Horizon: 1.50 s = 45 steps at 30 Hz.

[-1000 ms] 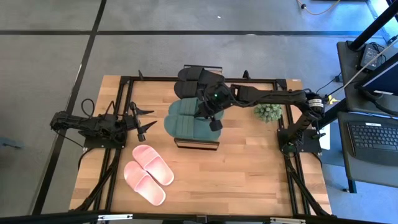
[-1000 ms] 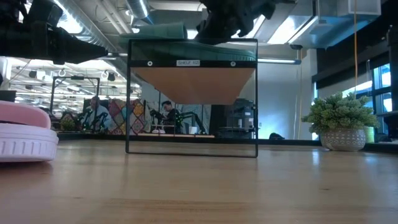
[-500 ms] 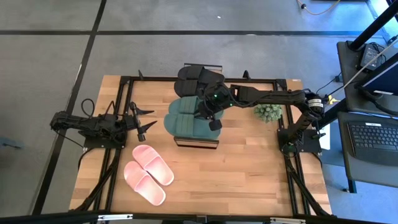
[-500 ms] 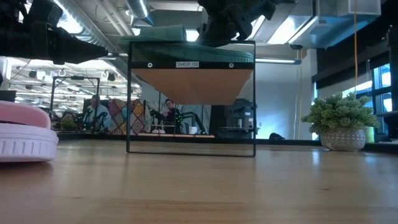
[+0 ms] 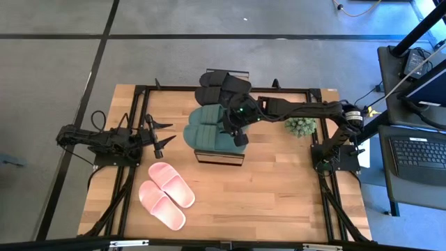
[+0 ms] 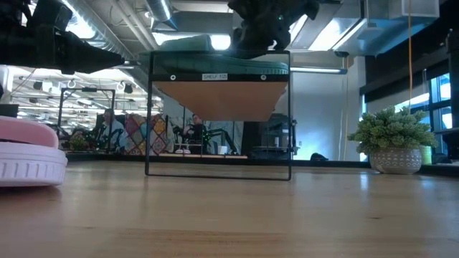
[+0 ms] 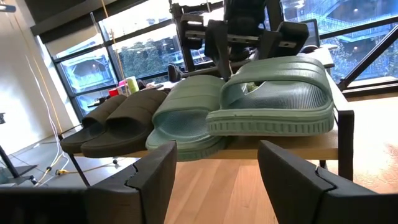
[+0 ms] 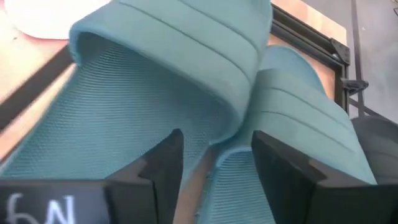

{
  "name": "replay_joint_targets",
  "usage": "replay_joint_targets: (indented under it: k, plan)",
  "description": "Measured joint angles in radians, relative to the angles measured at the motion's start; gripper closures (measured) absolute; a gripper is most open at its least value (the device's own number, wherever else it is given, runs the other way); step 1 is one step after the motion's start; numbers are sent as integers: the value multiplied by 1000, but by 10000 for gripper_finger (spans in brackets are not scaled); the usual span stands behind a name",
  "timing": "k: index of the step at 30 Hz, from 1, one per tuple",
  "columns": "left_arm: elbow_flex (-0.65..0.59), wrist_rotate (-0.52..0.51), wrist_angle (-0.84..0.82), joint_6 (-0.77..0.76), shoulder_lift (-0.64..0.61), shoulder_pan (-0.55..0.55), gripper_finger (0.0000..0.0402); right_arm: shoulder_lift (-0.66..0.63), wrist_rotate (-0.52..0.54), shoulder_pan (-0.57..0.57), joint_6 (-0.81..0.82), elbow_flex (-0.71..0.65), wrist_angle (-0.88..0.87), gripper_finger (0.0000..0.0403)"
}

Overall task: Pick and place slides into the shelf
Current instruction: Put the blue slipper on the shelf

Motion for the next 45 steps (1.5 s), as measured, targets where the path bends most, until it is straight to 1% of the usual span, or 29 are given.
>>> replay_joint_targets:
  k: [4, 8, 10, 13, 16, 18, 23, 25, 29, 33, 45]
  plan:
    - [0, 0, 0, 0, 0, 0, 185, -23, 25, 8, 0, 1, -41, 203]
    - [0, -1, 0, 1, 0, 0, 185, -61, 75, 22, 1, 2, -53, 202]
    - [0, -3, 0, 0, 0, 0, 185, -78, 84, 27, 4, 2, -34, 202]
    - [0, -5, 0, 1, 0, 0, 185, -92, 83, 31, 26, 2, 69, 202]
    - [0, -5, 0, 0, 0, 0, 185, -93, 52, 35, 34, 3, 206, 202]
    - [0, -5, 0, 0, 0, 0, 185, -78, 11, 36, 32, 4, 279, 202]
    - [0, -5, 0, 0, 0, 0, 185, -19, -123, 36, 25, 3, 323, 202]
    - [0, -5, 0, 0, 0, 0, 185, 12, -147, 36, 26, 3, 349, 202]
    - [0, -5, 0, 0, 0, 0, 185, 76, -148, 41, 25, 3, 414, 202]
    - [0, -5, 0, 0, 0, 0, 185, 110, -148, 41, 23, 2, 457, 202]
    - [0, -5, 0, 0, 0, 0, 185, 128, -149, 41, 26, 4, 378, 202]
